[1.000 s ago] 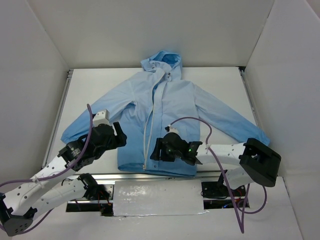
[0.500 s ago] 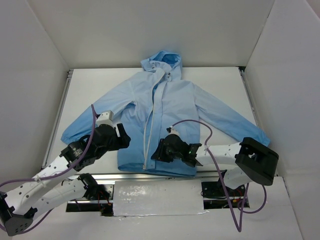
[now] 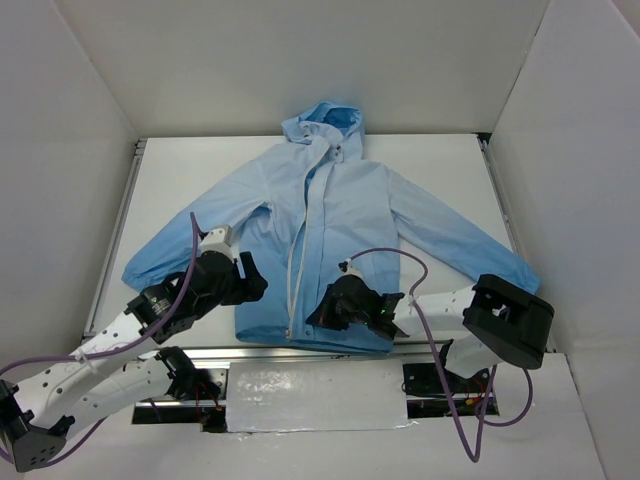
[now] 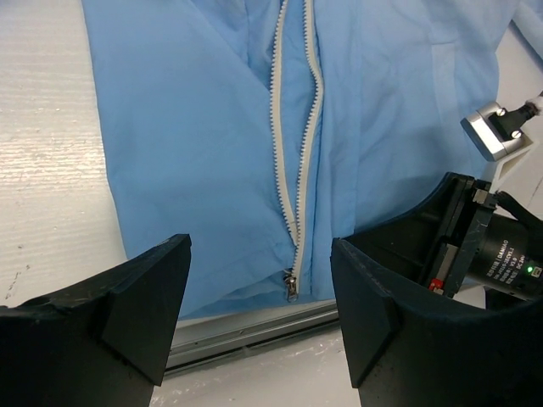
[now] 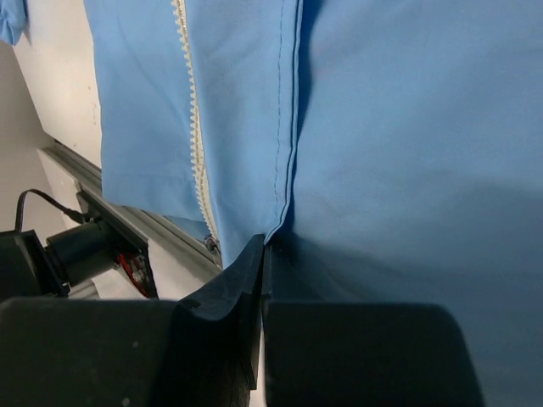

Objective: Zip up the jacket

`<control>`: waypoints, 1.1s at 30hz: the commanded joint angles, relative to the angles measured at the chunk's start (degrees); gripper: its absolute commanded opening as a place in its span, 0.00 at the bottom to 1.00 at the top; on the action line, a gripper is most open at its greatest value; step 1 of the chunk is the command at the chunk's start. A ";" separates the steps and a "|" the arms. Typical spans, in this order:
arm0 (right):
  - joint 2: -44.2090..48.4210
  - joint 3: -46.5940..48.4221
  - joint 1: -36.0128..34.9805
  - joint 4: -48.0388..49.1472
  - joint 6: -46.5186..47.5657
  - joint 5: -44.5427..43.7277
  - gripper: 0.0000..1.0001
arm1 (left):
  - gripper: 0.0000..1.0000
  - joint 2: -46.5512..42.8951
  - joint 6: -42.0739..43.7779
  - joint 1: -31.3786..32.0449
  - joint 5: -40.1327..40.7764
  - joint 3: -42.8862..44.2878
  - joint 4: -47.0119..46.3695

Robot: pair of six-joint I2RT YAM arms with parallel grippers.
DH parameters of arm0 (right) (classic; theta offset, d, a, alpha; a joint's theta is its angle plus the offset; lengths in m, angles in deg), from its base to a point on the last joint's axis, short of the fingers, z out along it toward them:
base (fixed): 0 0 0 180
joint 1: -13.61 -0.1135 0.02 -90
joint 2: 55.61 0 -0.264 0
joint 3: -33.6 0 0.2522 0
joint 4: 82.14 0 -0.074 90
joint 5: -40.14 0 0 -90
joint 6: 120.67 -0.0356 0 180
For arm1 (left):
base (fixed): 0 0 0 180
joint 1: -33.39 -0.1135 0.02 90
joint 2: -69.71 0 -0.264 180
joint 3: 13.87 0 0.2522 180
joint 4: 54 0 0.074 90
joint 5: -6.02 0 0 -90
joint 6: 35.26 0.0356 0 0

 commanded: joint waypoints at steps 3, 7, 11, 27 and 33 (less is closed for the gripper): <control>5.04 -0.71 -0.39 1.75 0.57 -1.79 0.00 | 0.80 0.26 1.54 -0.11 -2.20 -0.12 -3.54; 10.92 -1.32 -0.39 -0.54 2.24 -2.67 0.00 | 0.80 0.26 1.54 -0.20 -4.30 -0.83 -5.74; 17.42 -2.02 -0.39 -2.82 5.49 -4.43 0.00 | 0.79 1.14 2.15 -0.11 -8.61 -1.79 -9.69; 28.95 -6.68 -0.39 -8.01 5.49 -9.00 0.00 | 0.73 7.81 -3.29 -0.11 -26.98 -10.67 -31.83; 29.66 -7.91 -0.48 -6.44 5.49 -8.74 0.00 | 0.71 12.03 -4.44 -0.02 -28.56 -12.08 -35.36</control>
